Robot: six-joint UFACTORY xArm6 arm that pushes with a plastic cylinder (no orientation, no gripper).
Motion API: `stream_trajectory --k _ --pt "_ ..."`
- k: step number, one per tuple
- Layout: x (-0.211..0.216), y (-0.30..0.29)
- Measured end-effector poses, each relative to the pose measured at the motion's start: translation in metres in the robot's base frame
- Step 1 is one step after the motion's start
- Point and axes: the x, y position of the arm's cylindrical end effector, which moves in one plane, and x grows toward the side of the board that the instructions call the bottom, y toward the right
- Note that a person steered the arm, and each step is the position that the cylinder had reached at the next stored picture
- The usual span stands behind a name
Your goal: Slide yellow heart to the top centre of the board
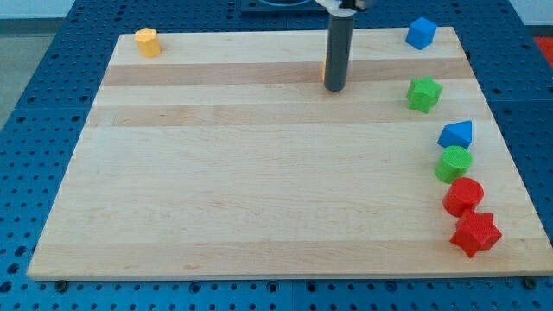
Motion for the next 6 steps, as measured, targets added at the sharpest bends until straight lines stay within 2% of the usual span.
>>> stream_trajectory --k 1,2,4,6 --pt "-0.009 0.026" --pt "-0.033 0.025" --pt "-0.016 0.013" --pt "-0.004 -0.038"
